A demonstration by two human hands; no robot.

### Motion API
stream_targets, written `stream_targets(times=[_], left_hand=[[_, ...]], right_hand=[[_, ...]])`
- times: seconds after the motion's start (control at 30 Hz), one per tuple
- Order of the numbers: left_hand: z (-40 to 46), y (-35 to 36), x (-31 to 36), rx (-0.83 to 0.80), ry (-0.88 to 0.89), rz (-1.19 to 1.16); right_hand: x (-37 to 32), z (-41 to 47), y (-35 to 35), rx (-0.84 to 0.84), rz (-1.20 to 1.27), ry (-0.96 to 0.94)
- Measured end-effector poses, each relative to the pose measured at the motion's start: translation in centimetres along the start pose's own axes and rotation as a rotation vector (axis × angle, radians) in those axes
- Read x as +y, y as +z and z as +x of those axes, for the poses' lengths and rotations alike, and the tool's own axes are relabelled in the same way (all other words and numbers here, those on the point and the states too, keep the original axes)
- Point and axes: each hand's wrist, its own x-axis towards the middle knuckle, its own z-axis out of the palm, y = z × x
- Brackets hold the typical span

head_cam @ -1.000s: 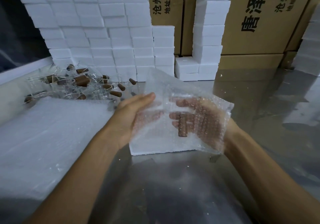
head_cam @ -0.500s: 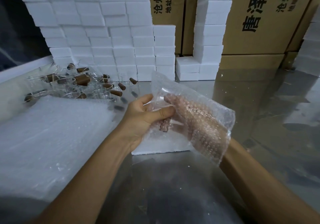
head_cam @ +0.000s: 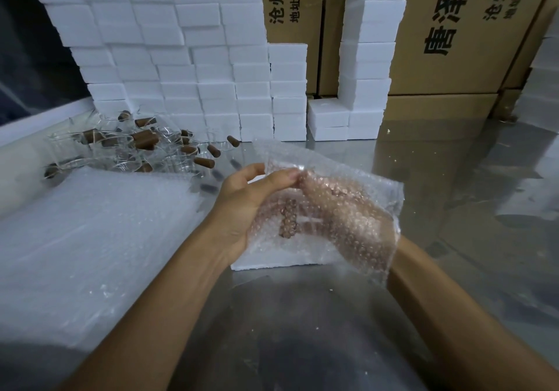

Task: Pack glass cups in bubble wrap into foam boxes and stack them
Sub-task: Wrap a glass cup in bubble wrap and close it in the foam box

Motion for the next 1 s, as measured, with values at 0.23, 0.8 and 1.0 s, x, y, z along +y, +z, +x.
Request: stream_targets(times=[0.23,0.8,1.0], left_hand=[[0.8,-1.6,0.6,0.079,-0.077,-0.353],[0.7,-0.9,0.3,0.000,0.005,-0.622],[0.1,1.1,-0.9,-0.080,-0.003,-0.561]], right_hand=[[-3.9,0.4,-1.2,-0.220,0.040,-0.257],[-2.9,1.4,-1.2,0.061,0.172,-0.100],[-1.6,0.5,1.1,-0.204,0.191,0.083]])
